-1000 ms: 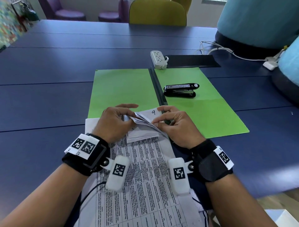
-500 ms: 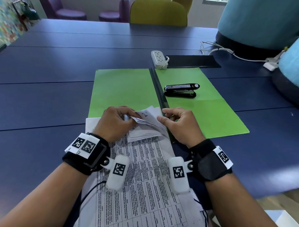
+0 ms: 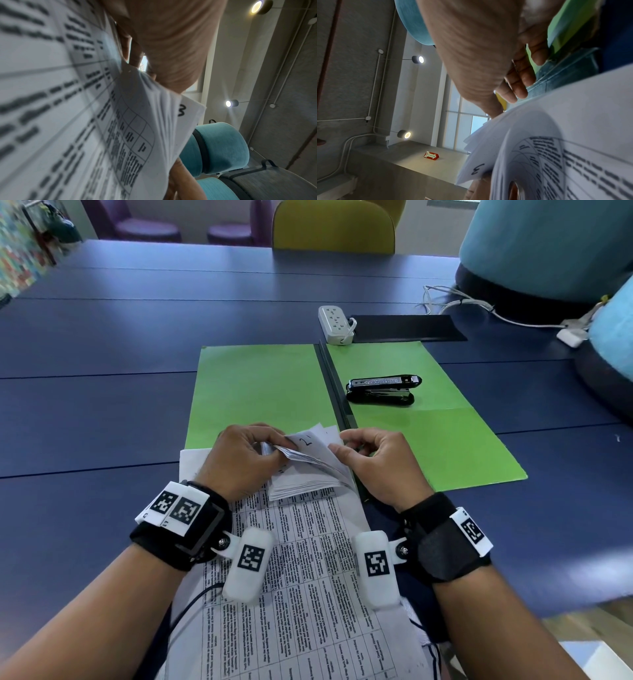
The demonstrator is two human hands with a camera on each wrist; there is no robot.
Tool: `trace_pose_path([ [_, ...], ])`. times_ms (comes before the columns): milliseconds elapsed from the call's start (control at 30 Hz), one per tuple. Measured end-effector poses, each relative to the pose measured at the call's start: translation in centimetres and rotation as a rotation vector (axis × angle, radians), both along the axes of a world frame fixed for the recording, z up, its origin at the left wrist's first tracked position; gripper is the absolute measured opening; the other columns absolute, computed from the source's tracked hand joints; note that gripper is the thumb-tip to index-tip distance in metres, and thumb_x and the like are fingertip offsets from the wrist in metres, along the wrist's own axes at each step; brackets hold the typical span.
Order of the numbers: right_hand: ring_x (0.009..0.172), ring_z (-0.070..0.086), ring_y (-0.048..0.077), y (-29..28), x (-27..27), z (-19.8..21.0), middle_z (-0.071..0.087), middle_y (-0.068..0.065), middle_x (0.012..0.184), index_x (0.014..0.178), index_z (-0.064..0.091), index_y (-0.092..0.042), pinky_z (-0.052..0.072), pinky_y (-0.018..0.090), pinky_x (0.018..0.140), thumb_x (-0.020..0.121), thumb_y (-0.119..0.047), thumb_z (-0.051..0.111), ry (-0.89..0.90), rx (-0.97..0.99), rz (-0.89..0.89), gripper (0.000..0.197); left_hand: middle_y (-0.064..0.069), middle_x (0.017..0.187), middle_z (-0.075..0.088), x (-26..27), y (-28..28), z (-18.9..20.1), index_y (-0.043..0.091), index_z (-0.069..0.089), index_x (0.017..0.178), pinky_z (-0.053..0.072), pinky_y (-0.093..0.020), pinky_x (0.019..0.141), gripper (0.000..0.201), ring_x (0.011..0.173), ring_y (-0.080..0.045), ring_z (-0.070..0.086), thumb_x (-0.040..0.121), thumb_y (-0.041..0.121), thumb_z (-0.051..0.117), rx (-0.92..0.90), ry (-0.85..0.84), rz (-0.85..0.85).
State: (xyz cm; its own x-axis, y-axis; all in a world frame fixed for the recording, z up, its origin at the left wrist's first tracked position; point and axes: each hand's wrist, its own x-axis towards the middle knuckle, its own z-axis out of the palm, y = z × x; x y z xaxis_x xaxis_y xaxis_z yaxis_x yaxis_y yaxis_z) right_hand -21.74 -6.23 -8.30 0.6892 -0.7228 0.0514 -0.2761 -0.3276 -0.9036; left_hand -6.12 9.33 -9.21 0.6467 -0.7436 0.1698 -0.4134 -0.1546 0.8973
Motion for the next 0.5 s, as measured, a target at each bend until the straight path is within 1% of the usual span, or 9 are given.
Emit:
trace_pose_path([
  [67,0.066,0.051,0.004,-0.1,0.0,-0.1,0.063,-0.004,0.084,0.117,0.070,-0.012,0.047,0.021,0.067,0.079,-0.036,0.081,0.020,0.007,0.000,0.046,0.015,0.093,0.076,0.0,0.0,0.0,0.030,0.081,0.079,0.056,-0.061,0.079,0.015,0.084,-0.044,0.067,0.080,0.016,0.079,-0.005,-0.001,-0.003],
  [133,0.064,0.049,0.002,-0.1,0.0,-0.2,0.063,-0.004,0.086,0.115,0.071,-0.012,0.043,0.019,0.066,0.079,-0.036,0.081,0.046,-0.015,0.013,0.045,0.014,0.093,0.077,0.0,0.1,0.0,0.028,0.081,0.079,0.057,-0.058,0.079,0.014,0.086,-0.043,0.068,0.080,0.015,0.079,-0.012,0.000,-0.010],
  [200,0.064,0.050,0.002,0.0,0.0,-0.1,0.065,0.000,0.090,0.109,0.073,-0.013,0.043,0.019,0.066,0.079,-0.036,0.081,0.052,-0.040,0.019,0.039,0.013,0.093,0.077,0.0,0.1,-0.1,0.027,0.081,0.079,0.058,-0.052,0.079,0.015,0.087,-0.041,0.069,0.081,0.012,0.078,-0.013,0.007,-0.019],
  [267,0.064,0.050,0.004,0.0,-0.1,0.0,0.068,0.005,0.093,0.104,0.075,-0.015,0.044,0.021,0.065,0.078,-0.034,0.082,0.039,-0.044,0.018,0.033,0.011,0.093,0.077,0.1,0.1,0.0,0.026,0.081,0.080,0.059,-0.039,0.080,0.017,0.088,-0.031,0.071,0.081,0.009,0.076,-0.017,0.018,-0.027],
  [300,0.063,0.049,0.004,0.1,-0.1,0.1,0.068,0.006,0.093,0.102,0.075,-0.016,0.044,0.020,0.064,0.078,-0.034,0.082,0.032,-0.042,0.018,0.031,0.011,0.093,0.077,0.0,0.1,0.0,0.024,0.081,0.081,0.059,-0.033,0.078,0.017,0.087,-0.026,0.072,0.081,0.008,0.076,-0.020,0.019,-0.032],
  [367,0.062,0.049,0.004,0.1,-0.1,0.3,0.069,0.005,0.093,0.097,0.076,-0.018,0.043,0.019,0.062,0.078,-0.033,0.083,0.026,-0.041,0.015,0.026,0.011,0.093,0.076,0.0,0.0,0.1,0.023,0.081,0.082,0.058,-0.025,0.075,0.016,0.087,-0.022,0.071,0.081,0.008,0.075,-0.023,0.011,-0.036],
  [433,0.062,0.051,0.004,0.3,-0.2,0.5,0.070,0.003,0.089,0.089,0.077,-0.019,0.044,0.018,0.060,0.079,-0.034,0.082,0.014,-0.032,0.008,0.019,0.012,0.093,0.076,0.0,0.0,0.1,0.025,0.081,0.080,0.057,-0.022,0.074,0.017,0.087,-0.020,0.071,0.080,0.009,0.075,-0.024,0.008,-0.031],
  [467,0.062,0.054,0.005,0.4,-0.2,0.7,0.071,0.003,0.086,0.085,0.077,-0.019,0.046,0.019,0.060,0.081,-0.036,0.080,-0.002,-0.017,0.008,0.017,0.013,0.092,0.076,0.0,0.1,0.1,0.026,0.081,0.080,0.058,-0.022,0.074,0.018,0.087,-0.019,0.071,0.081,0.009,0.076,-0.023,0.006,-0.029],
  [500,0.062,0.056,0.007,0.6,-0.3,0.9,0.072,0.005,0.081,0.080,0.077,-0.017,0.048,0.022,0.059,0.084,-0.037,0.076,-0.019,0.001,0.014,0.020,0.013,0.092,0.076,0.0,0.1,0.0,0.026,0.081,0.080,0.059,-0.025,0.075,0.018,0.087,-0.019,0.071,0.081,0.009,0.076,-0.018,0.005,-0.028],
])
